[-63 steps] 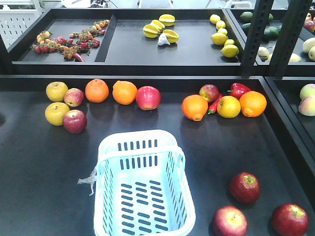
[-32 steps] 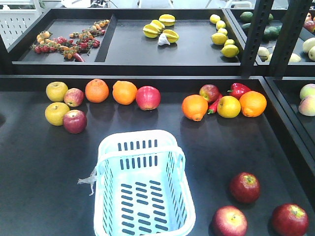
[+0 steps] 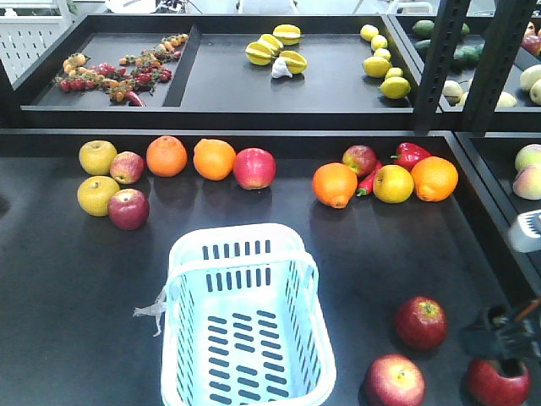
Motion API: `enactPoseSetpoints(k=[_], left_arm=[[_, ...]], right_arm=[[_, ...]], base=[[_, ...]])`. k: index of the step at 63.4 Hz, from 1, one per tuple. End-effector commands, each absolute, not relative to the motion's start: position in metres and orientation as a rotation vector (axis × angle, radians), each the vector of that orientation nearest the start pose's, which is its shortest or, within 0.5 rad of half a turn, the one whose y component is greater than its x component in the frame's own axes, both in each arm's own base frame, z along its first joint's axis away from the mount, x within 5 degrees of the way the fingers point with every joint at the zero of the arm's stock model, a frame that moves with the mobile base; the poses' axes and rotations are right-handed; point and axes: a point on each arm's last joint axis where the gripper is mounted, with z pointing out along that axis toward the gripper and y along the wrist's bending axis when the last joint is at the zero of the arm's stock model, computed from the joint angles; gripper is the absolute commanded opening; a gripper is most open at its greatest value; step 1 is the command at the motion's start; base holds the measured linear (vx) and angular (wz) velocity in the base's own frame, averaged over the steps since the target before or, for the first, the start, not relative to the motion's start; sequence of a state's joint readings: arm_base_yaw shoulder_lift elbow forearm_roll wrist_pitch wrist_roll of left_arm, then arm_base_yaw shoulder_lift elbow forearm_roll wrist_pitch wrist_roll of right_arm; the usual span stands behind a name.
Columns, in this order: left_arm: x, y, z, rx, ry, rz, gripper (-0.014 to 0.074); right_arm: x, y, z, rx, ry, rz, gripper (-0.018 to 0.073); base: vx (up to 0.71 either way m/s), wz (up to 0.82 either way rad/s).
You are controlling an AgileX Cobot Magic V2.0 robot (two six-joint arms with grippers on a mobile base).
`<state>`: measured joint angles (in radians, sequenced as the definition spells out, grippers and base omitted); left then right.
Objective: Pick three apples into basket with both arms
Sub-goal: 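Reach the right gripper down over the red apple nearest the basket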
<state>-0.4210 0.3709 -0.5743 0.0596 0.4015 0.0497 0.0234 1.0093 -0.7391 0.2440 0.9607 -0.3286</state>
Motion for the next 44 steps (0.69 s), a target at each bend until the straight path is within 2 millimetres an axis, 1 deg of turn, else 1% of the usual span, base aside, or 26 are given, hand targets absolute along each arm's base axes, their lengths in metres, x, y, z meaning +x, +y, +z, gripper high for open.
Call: enactPoseSetpoints(k=[1, 5, 9, 15, 22, 33, 44], left_arm=[[0.07, -0.029, 0.357, 0.394, 1.556, -0.233, 0.0593], [0.07, -0.029, 0.357, 0.394, 1.556, -0.233, 0.0593], [0.07, -0.029, 0.357, 0.394, 1.556, -0.233, 0.0593], [0.07, -0.029, 0.357, 0.394, 1.556, -0.233, 0.0593], [0.07, -0.029, 0.357, 0.394, 1.556, -0.233, 0.0593], [0.07, -0.029, 0.357, 0.394, 1.556, -0.233, 0.0593], [0.07, -0.029, 0.357, 0.394, 1.556, -0.233, 0.0593]], right_arm=[[0.189, 0.027, 0.279, -0.398, 2.615, 0.246, 0.0699], [0.195, 0.032, 0.271, -0.463, 2.63, 0.248, 0.0698], [0.202, 0.042, 0.263, -0.545, 2.637, 0.241, 0.0697], [0.213, 0.052, 0.251, -0.618, 2.642, 0.192, 0.0696], [0.226, 0.057, 0.233, -0.602, 2.689, 0.159, 0.0694], [0.239, 0.061, 0.208, -0.561, 2.774, 0.196, 0.0687], [0.244, 0.065, 0.195, -0.55, 2.818, 0.245, 0.0687]], base=[[0.0, 0.0], [0.0, 0.0], [0.0, 0.0], [0.0, 0.0], [0.0, 0.0], [0.0, 0.0], [0.0, 0.0]])
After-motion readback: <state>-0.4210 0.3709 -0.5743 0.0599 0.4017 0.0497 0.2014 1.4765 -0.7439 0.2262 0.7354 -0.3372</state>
